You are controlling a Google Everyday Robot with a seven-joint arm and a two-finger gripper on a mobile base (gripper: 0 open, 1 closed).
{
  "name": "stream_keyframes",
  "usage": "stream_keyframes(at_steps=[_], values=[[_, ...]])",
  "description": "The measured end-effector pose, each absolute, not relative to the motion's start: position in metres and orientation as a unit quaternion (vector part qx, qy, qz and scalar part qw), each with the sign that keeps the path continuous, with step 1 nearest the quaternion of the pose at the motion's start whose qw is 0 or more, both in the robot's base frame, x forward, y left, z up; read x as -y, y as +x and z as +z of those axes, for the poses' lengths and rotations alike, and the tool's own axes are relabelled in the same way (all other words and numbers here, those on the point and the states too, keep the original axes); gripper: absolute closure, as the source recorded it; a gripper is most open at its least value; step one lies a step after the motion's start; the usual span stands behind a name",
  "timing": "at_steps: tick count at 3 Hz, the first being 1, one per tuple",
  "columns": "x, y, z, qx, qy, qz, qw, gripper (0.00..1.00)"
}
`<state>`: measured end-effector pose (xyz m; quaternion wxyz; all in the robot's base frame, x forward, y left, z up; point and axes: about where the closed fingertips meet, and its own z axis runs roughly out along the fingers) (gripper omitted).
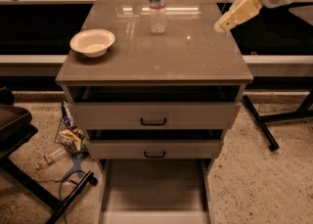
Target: Place water bottle into bottom drawer
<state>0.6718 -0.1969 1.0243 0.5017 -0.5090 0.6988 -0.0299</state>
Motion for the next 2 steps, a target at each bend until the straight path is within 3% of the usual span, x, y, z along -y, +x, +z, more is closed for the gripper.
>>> stream_keyframes(at_steps=[2], values=[[0.1934,0.6845,1.0226,-0.694,-0.5,-0.019,0.518,0.0]])
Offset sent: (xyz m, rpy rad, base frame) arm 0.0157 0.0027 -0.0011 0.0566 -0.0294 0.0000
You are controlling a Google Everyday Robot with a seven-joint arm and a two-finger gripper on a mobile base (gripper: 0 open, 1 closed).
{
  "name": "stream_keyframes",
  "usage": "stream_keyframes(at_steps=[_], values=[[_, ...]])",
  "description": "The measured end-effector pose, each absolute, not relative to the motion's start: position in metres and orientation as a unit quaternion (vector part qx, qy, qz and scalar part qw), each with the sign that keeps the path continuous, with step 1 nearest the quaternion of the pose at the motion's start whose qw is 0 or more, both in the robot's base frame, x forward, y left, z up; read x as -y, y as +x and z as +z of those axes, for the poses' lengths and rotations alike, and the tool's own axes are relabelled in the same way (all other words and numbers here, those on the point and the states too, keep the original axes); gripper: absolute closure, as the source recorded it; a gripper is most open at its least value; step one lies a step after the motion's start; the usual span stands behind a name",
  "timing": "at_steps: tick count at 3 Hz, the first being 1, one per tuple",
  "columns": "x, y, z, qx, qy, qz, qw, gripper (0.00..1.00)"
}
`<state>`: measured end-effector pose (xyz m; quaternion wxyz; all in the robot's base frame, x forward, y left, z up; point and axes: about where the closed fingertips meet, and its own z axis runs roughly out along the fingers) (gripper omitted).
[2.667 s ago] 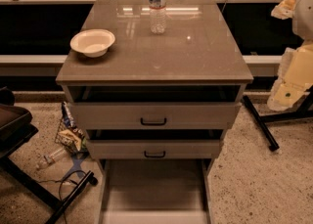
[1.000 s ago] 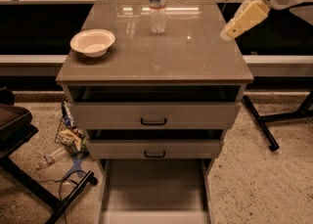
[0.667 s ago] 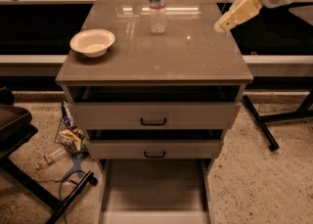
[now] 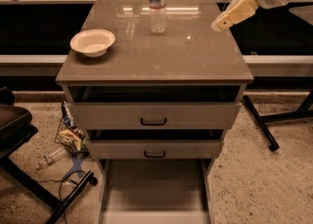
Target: Place water bottle into bottom drawer
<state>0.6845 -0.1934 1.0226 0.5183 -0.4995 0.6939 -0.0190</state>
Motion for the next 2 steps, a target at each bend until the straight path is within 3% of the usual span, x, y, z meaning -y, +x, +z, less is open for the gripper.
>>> stream_keyframes(at_steps=[1,2], values=[[0.19,0.72,1.017,-0.693,-0.47,-0.003,0.546,0.0],[0.191,0.789,1.006,-0.694,-0.395,0.031,0.601,0.0]])
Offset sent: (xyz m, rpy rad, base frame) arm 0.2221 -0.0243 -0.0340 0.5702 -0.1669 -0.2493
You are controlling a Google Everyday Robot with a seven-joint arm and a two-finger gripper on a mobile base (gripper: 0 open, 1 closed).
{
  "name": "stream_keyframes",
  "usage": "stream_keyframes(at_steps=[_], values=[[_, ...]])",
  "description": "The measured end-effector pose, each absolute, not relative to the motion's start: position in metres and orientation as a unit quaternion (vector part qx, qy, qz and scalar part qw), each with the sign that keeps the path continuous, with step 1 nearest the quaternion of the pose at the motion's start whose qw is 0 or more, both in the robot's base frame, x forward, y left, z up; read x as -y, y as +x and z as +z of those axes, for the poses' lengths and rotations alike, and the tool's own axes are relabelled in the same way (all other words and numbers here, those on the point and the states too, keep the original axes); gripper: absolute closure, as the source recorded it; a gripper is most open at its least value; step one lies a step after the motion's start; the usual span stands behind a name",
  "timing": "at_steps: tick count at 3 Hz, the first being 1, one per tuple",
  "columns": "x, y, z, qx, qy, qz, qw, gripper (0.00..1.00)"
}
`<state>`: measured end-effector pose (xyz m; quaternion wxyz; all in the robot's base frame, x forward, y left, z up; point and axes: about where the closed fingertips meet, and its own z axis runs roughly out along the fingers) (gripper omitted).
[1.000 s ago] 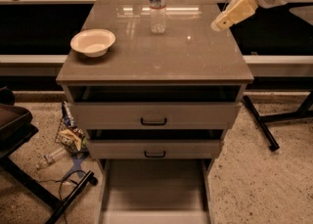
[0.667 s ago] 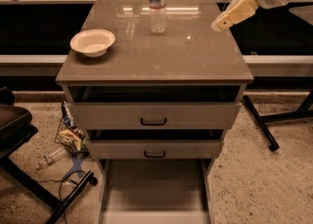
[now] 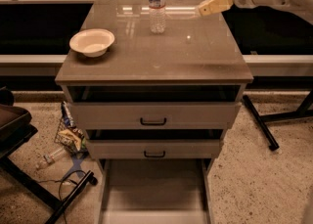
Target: Place water bottle into bottom drawer
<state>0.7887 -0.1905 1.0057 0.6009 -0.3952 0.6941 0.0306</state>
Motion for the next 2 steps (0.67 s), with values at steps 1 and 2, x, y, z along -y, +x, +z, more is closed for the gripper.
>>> stream_keyframes(at_steps=[1,2], values=[[0.197,0.853,0.989,-0.693,-0.323,0.062,0.641,0.0],[0.194,0.887,0.971,-0.692,-0.279,0.103,0.658,0.0]])
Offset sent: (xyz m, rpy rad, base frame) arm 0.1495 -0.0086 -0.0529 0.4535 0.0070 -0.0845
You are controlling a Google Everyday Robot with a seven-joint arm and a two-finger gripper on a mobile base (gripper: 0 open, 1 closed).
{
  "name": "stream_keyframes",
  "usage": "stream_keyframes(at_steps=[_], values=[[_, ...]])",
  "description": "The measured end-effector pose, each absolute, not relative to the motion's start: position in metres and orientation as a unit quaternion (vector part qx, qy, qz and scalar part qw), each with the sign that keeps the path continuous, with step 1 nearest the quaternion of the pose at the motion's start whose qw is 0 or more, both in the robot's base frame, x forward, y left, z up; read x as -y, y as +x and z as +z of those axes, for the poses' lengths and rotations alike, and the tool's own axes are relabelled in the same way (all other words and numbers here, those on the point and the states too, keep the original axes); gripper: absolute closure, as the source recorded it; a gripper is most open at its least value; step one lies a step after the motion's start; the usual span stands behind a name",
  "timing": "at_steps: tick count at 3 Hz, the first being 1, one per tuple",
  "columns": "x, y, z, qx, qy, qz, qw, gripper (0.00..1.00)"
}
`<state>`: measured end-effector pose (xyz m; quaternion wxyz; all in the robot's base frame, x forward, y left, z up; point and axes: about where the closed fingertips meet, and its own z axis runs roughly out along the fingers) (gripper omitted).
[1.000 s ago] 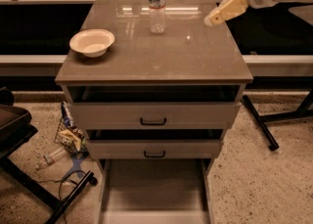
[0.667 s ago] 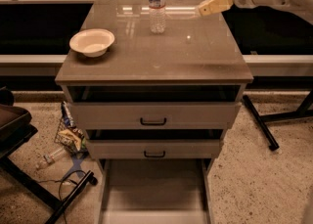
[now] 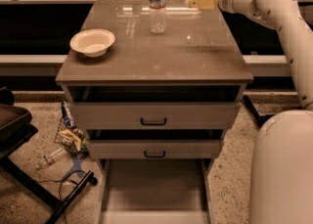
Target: Place water bottle into bottom drawer
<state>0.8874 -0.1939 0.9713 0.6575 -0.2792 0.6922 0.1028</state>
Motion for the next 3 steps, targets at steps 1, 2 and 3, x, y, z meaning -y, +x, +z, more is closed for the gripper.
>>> stream_keyframes(at_steps=[1,2,3], values=[[0.18,0.903,0.962,-0.684,-0.271,0.144,0.662,0.0],[0.182,0.905,0.966,-0.68,-0.27,0.147,0.666,0.0],[0.169,0.909,0.957,-0.679,-0.273,0.157,0.663,0.0]])
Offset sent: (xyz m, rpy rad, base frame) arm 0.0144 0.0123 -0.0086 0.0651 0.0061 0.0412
